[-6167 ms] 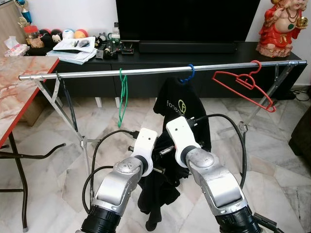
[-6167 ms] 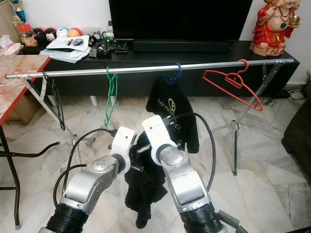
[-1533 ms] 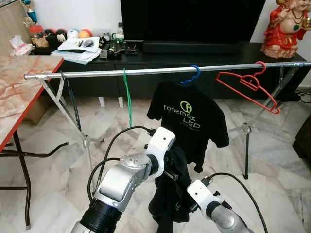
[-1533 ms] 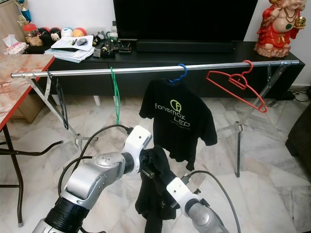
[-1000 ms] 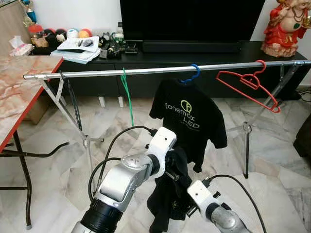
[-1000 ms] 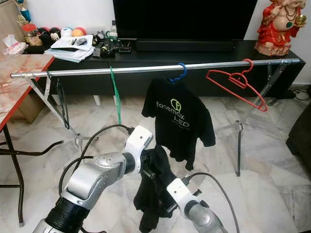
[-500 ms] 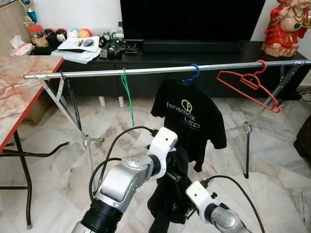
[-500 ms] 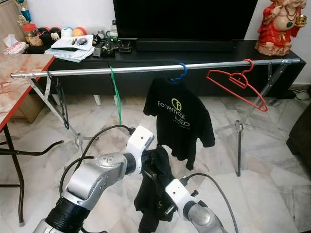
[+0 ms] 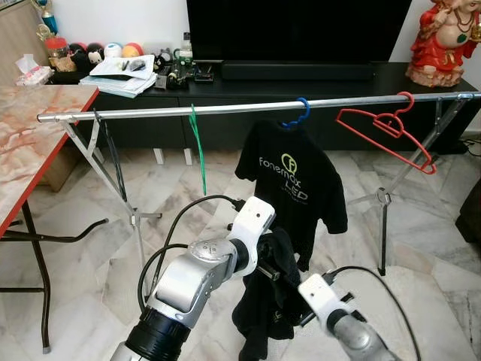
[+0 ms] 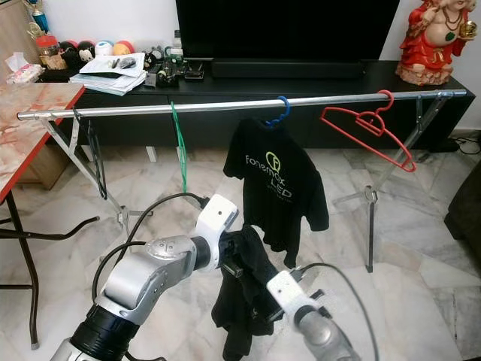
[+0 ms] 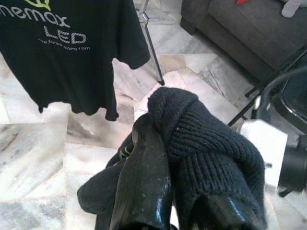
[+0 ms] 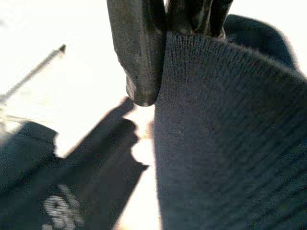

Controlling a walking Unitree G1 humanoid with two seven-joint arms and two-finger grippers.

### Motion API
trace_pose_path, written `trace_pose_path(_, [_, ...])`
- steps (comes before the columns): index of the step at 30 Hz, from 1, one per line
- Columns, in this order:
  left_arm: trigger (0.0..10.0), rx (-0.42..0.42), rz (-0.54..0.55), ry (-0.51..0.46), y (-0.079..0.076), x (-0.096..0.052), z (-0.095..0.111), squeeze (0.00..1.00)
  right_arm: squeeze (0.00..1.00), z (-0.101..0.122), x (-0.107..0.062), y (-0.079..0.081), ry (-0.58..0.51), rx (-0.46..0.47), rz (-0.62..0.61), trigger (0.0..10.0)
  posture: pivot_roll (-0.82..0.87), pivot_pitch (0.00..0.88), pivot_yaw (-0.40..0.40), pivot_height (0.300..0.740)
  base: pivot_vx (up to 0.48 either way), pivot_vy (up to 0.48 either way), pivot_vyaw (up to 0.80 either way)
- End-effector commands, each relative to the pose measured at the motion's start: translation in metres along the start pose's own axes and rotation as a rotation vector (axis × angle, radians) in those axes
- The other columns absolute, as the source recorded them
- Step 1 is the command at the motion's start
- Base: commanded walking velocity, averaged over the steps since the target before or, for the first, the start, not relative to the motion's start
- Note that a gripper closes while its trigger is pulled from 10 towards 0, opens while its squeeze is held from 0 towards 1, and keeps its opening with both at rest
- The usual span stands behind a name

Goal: Hang hanger

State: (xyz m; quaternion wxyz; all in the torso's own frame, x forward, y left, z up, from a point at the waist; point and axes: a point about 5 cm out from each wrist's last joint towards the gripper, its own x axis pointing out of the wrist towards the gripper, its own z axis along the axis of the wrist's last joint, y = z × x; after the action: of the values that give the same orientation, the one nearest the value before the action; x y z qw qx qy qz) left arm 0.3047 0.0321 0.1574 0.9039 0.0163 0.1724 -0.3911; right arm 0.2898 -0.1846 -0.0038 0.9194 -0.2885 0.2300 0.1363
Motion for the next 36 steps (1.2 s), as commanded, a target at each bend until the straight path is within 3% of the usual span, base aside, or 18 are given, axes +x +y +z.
trace_pose_path(1, [0.0,0.034,-0.037,-0.043,-0.006,-0.002,0.011,0.00,0.00,-0.001,0.000,-0.005,0.013,0.021,-0.043,0.0,0.04,0.087,0.015,0.740,0.000,0.000,0.00])
trace_pose_path(5, [0.0,0.039,-0.045,-0.026,-0.004,-0.003,0.006,0.00,0.00,0.002,0.000,-0.013,-0.011,0.108,-0.084,0.0,0.03,0.085,0.016,0.740,0.000,0.000,0.00])
trace_pose_path(12, [0.0,0.099,-0.082,0.017,0.000,-0.010,-0.005,0.00,0.00,0.002,-0.001,-0.020,-0.029,0.167,-0.144,0.0,0.03,0.081,0.018,0.740,0.000,0.000,0.00])
trace_pose_path(15, [0.0,0.134,-0.044,0.036,0.011,-0.014,-0.012,0.00,0.00,-0.002,-0.003,-0.027,-0.007,0.216,-0.234,0.0,0.02,0.074,0.018,0.740,0.000,0.000,0.00])
trace_pose_path(20, [0.0,0.172,0.005,0.058,0.023,-0.017,-0.018,0.00,0.00,-0.006,-0.005,-0.025,0.014,0.321,-0.303,0.0,0.02,0.068,0.021,0.740,0.000,0.000,0.00])
trace_pose_path(21, [6.4,0.177,0.002,0.058,0.024,-0.017,-0.019,0.00,0.00,-0.006,-0.005,-0.024,0.010,0.317,-0.311,0.0,0.02,0.065,0.019,0.740,0.000,0.000,0.00])
trace_pose_path(22, [10.0,0.172,-0.005,0.056,0.025,-0.017,-0.020,0.00,0.00,-0.005,-0.006,-0.023,0.007,0.305,-0.329,0.0,0.02,0.065,0.019,0.740,0.000,0.000,0.00])
trace_pose_path(26, [10.0,0.172,-0.036,0.044,0.028,-0.019,-0.022,0.00,0.00,-0.006,-0.007,-0.025,0.026,0.323,-0.407,0.0,0.01,0.065,0.016,0.740,0.000,0.000,0.00])
trace_pose_path(27, [10.0,0.184,-0.024,0.047,0.031,-0.019,-0.024,1.00,0.00,-0.006,-0.007,-0.026,0.031,0.332,-0.432,0.0,0.01,0.069,0.013,0.740,0.000,0.000,0.00])
trace_pose_path(30, [10.0,0.184,0.012,0.049,0.040,-0.021,-0.028,1.00,0.00,-0.006,-0.008,-0.025,0.047,0.390,-0.483,0.0,0.01,0.075,0.013,0.740,0.000,0.000,0.00])
trace_pose_path(36, [10.0,0.179,0.033,0.069,0.050,-0.027,-0.036,1.00,0.00,-0.001,-0.006,-0.017,0.047,0.473,-0.453,0.0,0.00,0.083,0.014,0.740,0.000,0.000,0.00])
